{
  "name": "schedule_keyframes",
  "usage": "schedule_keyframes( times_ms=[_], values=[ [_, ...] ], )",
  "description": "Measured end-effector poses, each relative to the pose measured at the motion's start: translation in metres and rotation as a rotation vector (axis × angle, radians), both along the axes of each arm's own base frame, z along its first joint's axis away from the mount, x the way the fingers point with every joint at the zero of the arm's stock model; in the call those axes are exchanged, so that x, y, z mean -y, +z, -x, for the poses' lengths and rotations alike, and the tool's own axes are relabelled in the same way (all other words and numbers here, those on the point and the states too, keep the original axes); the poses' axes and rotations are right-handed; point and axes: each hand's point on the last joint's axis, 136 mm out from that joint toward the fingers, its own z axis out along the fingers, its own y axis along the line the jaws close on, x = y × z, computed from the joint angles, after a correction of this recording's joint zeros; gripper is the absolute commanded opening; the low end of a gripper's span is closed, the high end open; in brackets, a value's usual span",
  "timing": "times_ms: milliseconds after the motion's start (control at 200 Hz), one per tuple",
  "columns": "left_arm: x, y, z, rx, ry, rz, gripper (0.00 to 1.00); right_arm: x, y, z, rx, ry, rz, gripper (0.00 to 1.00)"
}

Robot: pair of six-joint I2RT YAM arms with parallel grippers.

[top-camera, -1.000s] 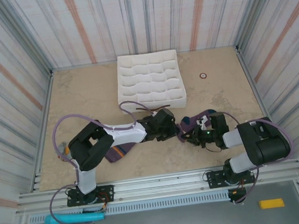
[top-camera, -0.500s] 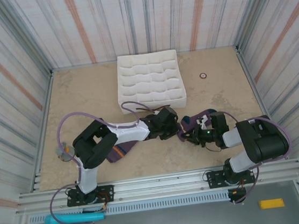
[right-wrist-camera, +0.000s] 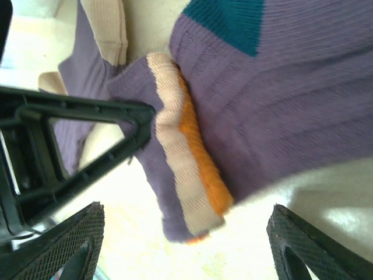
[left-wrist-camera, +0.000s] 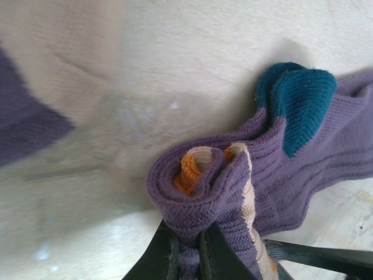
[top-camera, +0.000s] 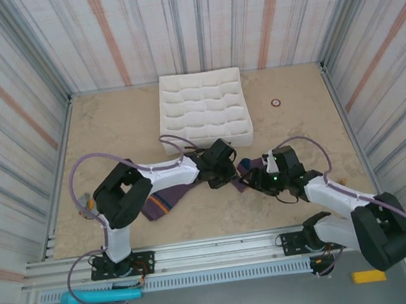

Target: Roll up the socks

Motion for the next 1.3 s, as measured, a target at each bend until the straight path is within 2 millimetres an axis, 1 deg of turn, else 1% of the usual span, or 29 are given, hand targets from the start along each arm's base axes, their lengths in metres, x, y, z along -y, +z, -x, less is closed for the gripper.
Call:
schedule_keyframes(
  times_ms=[95,220,356,466,596,741,952,1047,1187,1297],
  values=[
    [-0.011,0.001,0.001,-0.026,-0.001,-0.023,0.0,-0.004,0.003,0.01,0.076,0.049,0.084,0.8],
    [-0.021,0.002,0.007,-0.056,-0.01,-0.052,0.0,-0.012,0.016,0.019,0.22,0.128,0.182,0.79],
    [-0.027,0.001,0.014,-0.082,-0.023,-0.067,0.0,-0.024,0.028,0.023,0.366,0.211,0.282,0.76],
    [-0.028,0.0,0.017,-0.098,-0.029,-0.064,0.0,-0.036,0.033,0.029,0.471,0.29,0.365,0.73],
    [-0.028,0.0,0.018,-0.113,-0.031,-0.054,0.0,-0.051,0.026,0.034,0.565,0.387,0.493,0.72],
    [-0.028,0.0,0.019,-0.132,-0.034,-0.041,0.0,-0.063,0.013,0.032,0.63,0.449,0.62,0.69],
    [-0.029,0.0,0.02,-0.156,-0.036,-0.026,0.0,-0.065,-0.007,0.027,0.701,0.476,0.78,0.62],
    [-0.031,-0.001,0.02,-0.166,-0.033,-0.023,0.0,-0.067,-0.008,0.025,0.728,0.468,0.82,0.6],
    [-0.032,-0.001,0.02,-0.176,-0.034,-0.018,0.0,-0.071,-0.01,0.022,0.757,0.462,0.869,0.5],
    [-0.033,-0.001,0.02,-0.178,-0.032,-0.018,0.0,-0.072,-0.012,0.021,0.767,0.459,0.899,0.47]
  ],
)
